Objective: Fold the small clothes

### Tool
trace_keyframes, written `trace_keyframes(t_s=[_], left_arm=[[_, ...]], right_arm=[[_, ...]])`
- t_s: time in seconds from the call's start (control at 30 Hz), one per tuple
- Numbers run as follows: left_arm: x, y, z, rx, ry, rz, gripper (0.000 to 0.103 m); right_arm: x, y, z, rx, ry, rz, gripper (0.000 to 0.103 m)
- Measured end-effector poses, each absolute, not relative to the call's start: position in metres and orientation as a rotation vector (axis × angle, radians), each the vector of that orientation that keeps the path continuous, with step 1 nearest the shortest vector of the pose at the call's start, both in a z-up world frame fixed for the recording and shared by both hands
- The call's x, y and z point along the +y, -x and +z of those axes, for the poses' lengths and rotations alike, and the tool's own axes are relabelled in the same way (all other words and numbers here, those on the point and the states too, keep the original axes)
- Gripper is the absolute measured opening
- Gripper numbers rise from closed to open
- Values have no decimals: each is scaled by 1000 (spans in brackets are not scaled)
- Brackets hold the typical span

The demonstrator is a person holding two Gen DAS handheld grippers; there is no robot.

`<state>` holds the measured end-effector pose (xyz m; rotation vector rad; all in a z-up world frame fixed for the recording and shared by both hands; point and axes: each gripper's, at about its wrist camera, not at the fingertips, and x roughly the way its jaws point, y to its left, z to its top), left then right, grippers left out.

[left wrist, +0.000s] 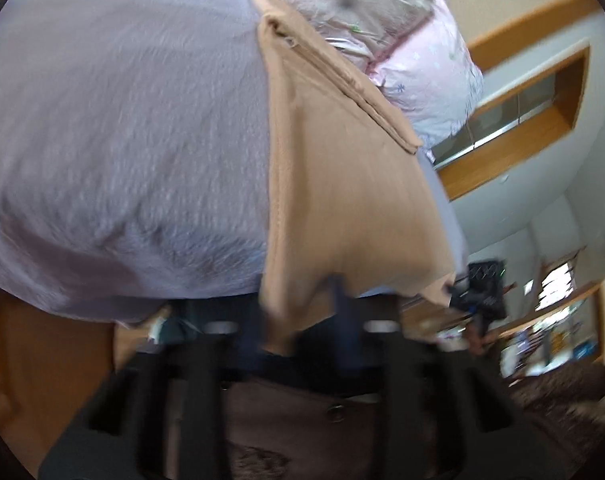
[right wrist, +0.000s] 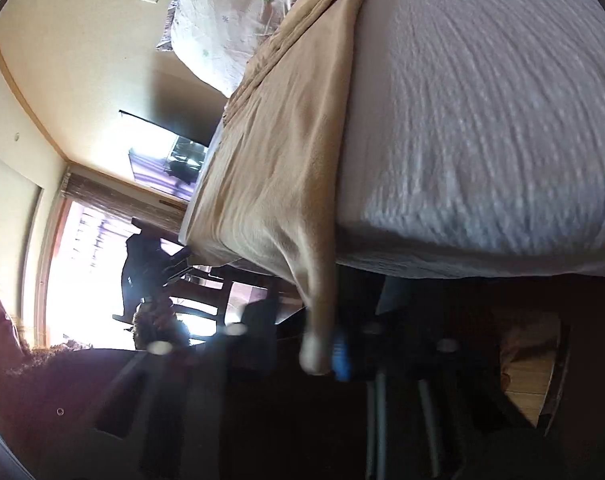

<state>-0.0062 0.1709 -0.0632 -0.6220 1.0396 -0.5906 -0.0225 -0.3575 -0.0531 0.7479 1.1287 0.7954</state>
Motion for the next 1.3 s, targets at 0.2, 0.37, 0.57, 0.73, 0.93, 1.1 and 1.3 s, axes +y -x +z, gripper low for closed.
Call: trace_keyframes(t_s=[0.2,0.37,0.57,0.73,0.93,1.1,1.3], left_arm=[[178,7,-42,1015,766,-605,4],[169,-66,41,808,686,-557,5],[131,-244,53,771,623,-381,5],[119,-337,15,893,612,-269,5],[161,-358,-18,889,950,-274,30],[186,-343,-8,856,963,-237,53],[167,-300,-4,1021,708,-256,63]], right_arm=[[-368,19,2,977,-688,869,7],[-375,-62,89,713,-610,813,7],[-368,-227,85,661,-681,481,7],[-365,-317,24,820,-719,238,7],[-382,-341,-17,887,-970,207,39],[-388,-331,8,751,-935,250,67],[-370,-305,0,961,-669,128,83]])
